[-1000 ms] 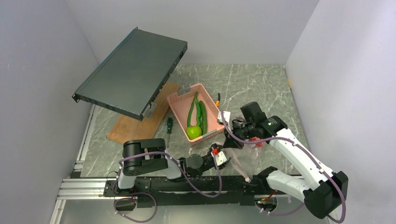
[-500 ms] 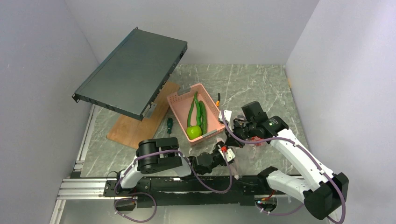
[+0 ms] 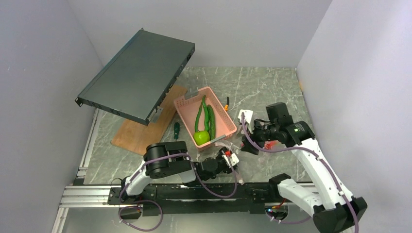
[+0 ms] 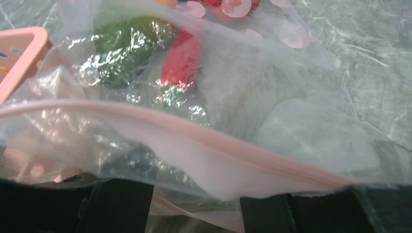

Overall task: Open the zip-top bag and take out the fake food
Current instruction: Pick up the fake fruit from the zipper food storage bag.

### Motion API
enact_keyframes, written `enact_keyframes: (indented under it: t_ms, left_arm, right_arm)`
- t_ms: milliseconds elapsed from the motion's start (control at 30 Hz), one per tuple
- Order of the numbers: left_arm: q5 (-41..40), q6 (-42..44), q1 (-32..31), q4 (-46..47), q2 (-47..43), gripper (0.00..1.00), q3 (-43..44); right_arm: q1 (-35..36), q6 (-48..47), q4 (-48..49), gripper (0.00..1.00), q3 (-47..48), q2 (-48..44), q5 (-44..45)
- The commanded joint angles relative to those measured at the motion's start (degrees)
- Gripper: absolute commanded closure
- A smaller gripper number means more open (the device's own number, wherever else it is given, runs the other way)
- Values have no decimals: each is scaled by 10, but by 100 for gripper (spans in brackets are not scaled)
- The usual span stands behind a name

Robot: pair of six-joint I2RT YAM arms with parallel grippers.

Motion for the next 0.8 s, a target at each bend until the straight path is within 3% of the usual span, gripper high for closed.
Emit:
enact_keyframes:
  t_ms: [0, 133, 300, 467, 767]
  left_arm:
    - [18, -28, 8, 17, -12, 38, -24]
    - [22, -32, 8, 24, -21, 37, -33]
    - [22, -34, 9, 24, -29, 37, -39]
    - [29, -36, 12, 24, -30, 36, -41]
    - [46, -43, 23, 23, -35, 34, -45]
  right_arm:
    - [-79, -85, -39, 31, 10, -9, 24]
    - [-154, -94, 31, 30, -19, 38, 79]
    - [-214, 30, 157, 32, -3, 159, 116]
    - [-215, 89, 194, 30, 29, 265, 62]
    - [-190, 69, 204, 28, 48, 368, 40]
